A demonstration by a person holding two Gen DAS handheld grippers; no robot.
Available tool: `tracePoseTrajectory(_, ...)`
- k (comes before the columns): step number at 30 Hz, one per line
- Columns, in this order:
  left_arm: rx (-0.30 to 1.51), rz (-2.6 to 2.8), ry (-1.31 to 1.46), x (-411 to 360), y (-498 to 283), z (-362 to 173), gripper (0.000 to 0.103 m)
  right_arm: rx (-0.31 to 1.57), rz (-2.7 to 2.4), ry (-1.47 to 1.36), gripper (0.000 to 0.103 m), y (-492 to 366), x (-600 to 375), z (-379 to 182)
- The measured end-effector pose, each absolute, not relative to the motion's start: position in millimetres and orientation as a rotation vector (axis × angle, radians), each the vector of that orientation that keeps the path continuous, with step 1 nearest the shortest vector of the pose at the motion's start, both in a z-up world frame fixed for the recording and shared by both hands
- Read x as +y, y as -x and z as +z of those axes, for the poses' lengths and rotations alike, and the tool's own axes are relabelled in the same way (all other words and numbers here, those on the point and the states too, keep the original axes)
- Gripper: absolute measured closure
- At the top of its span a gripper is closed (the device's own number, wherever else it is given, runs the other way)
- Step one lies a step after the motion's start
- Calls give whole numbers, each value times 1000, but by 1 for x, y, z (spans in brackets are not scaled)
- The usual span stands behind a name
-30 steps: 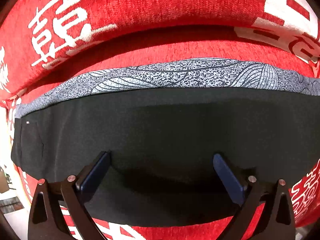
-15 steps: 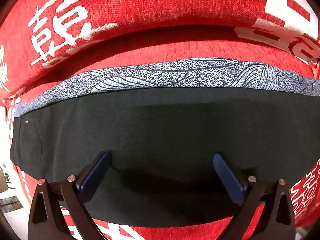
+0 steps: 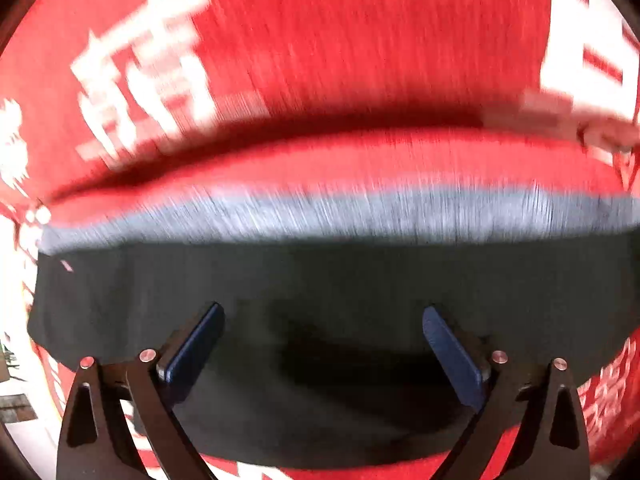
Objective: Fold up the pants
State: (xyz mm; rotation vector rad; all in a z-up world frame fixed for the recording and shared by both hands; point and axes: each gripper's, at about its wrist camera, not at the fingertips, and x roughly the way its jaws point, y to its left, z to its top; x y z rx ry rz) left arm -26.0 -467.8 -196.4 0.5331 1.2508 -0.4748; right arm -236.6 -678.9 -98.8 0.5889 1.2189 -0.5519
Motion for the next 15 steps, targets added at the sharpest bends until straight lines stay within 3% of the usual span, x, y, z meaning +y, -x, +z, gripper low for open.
tracePoseTrajectory(4,1334,-403,-561,-466,3,-227,2,1350,-590,-446,61,220,-682,-145)
tracePoseTrajectory(7,1351,-413,-475,-453,-3,-236,0,1324,-597,-270,59,212,-674,-152)
tracePoseTrajectory(9,1331,-420,-498,-451,1,-233,0,1346,-632,-180,46,207,-665,-151)
tracePoseTrajectory(15,1329,-389,-503,-458,16,-226,0,1343,-686,-403,30,217,-687,-151)
